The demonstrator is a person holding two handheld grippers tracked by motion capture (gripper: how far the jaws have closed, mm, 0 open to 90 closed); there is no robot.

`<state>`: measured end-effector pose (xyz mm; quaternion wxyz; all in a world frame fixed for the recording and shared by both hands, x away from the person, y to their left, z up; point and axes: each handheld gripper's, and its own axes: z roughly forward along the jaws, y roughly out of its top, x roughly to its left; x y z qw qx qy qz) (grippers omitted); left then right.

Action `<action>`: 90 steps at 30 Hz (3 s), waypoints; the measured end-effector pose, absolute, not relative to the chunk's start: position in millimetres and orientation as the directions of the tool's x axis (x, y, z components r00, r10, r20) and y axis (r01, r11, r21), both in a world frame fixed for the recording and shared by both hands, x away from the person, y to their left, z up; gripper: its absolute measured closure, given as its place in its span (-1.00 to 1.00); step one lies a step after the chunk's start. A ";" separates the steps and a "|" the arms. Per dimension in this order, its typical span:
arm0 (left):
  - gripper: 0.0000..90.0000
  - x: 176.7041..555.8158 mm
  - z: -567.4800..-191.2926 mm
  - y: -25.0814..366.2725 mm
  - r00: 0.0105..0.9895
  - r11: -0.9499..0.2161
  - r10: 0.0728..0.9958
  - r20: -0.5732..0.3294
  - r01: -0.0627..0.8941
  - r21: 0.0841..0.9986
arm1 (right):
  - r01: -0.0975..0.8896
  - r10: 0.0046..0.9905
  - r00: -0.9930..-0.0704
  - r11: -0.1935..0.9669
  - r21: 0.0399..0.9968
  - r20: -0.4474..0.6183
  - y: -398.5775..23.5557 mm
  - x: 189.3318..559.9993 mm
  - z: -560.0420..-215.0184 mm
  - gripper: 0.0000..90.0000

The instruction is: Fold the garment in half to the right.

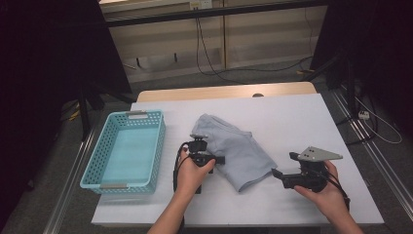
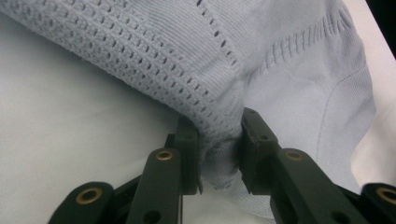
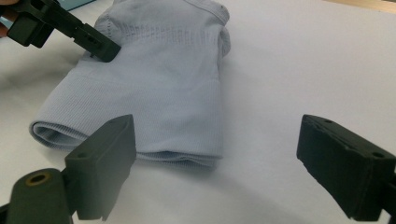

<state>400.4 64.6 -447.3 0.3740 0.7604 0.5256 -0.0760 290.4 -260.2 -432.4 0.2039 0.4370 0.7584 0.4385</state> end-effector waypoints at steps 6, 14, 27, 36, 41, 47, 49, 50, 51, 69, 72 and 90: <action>0.62 402.1 -445.2 68.8 0.426 -0.159 0.733 -0.531 0.866 0.474 | 0.483 0.842 -0.535 0.232 0.844 0.074 -260.4 290.7 -432.5 -0.73; 0.62 404.5 -440.0 78.0 0.416 -0.161 0.722 -0.552 0.878 0.451 | 0.481 0.844 -0.532 0.229 0.846 0.075 -262.5 290.9 -432.1 -0.74; 0.59 414.2 -429.4 114.1 0.362 -0.112 0.746 -0.559 0.896 0.429 | 0.483 0.844 -0.531 0.229 0.845 0.075 -262.1 291.2 -432.3 -0.74; 0.55 415.9 -424.0 131.3 0.315 -0.048 0.779 -0.541 0.892 0.450 | 0.480 0.842 -0.535 0.235 0.845 0.070 -260.9 291.8 -432.6 -0.74; 0.42 415.7 -426.5 127.5 0.312 -0.033 0.782 -0.539 0.885 0.465 | 0.482 0.839 -0.539 0.237 0.843 0.072 -259.4 291.6 -432.4 -0.74; 0.23 415.4 -430.8 123.6 0.317 -0.037 0.788 -0.527 0.880 0.474 | 0.482 0.838 -0.542 0.241 0.843 0.070 -259.0 292.1 -433.1 -0.74; 0.19 414.9 -432.5 120.7 0.320 -0.041 0.790 -0.523 0.879 0.475 | 0.481 0.837 -0.542 0.240 0.843 0.070 -258.7 292.1 -432.9 -0.74; 0.15 414.9 -433.9 120.0 0.322 -0.047 0.792 -0.519 0.879 0.474 | 0.479 0.837 -0.543 0.241 0.844 0.069 -258.6 292.1 -433.1 -0.74; 0.14 415.0 -435.7 118.6 0.319 -0.042 0.793 -0.519 0.879 0.475 | 0.480 0.837 -0.543 0.240 0.844 0.071 -258.2 292.2 -433.4 -0.74; 0.05 417.7 -452.5 110.0 0.306 0.008 0.770 -0.559 0.872 0.489 | 0.480 0.829 -0.555 0.252 0.840 0.069 -254.6 292.5 -434.2 -0.74; 0.08 418.7 -453.3 109.1 0.299 0.017 0.764 -0.571 0.876 0.482 | 0.480 0.830 -0.553 0.251 0.840 0.068 -254.3 292.5 -433.9 -0.74; 0.48 427.9 -457.0 88.9 0.285 0.038 0.770 -0.570 0.873 0.487 | 0.481 0.832 -0.551 0.248 0.841 0.070 -255.3 293.7 -433.2 -0.74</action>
